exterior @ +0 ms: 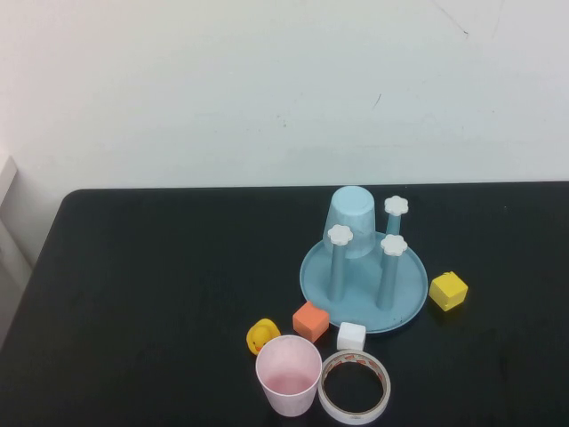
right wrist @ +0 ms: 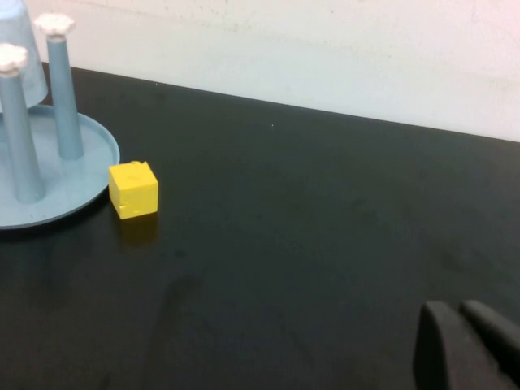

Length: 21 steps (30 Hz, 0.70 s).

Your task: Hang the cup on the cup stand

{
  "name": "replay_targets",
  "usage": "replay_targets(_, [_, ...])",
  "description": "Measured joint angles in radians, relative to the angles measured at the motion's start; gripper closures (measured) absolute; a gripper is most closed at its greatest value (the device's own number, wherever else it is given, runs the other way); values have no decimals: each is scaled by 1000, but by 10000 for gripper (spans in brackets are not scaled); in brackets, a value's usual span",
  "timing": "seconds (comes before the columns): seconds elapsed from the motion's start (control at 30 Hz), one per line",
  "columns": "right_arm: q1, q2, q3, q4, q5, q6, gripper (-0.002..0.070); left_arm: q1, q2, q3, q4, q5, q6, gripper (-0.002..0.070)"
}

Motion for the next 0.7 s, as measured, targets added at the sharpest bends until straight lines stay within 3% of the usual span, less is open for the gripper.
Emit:
replay_targets(0.17, [0, 0, 0, 0, 0, 9, 678, 0, 0, 0, -107, -10, -40, 677])
replay_targets(0.33, [0, 0, 0, 47, 0, 10, 678, 0, 0, 0, -521, -23, -183, 677])
replay_targets(0.47, [0, 0, 0, 321, 0, 58, 678, 0, 0, 0, -747, -39, -212, 677])
replay_targets(0.6, [0, 0, 6, 668, 6, 123, 678, 0, 0, 0, -798, -116, -218, 677])
replay_targets(0.7, [0, 0, 8, 771, 4, 129, 678, 0, 0, 0, -825, -163, -220, 677])
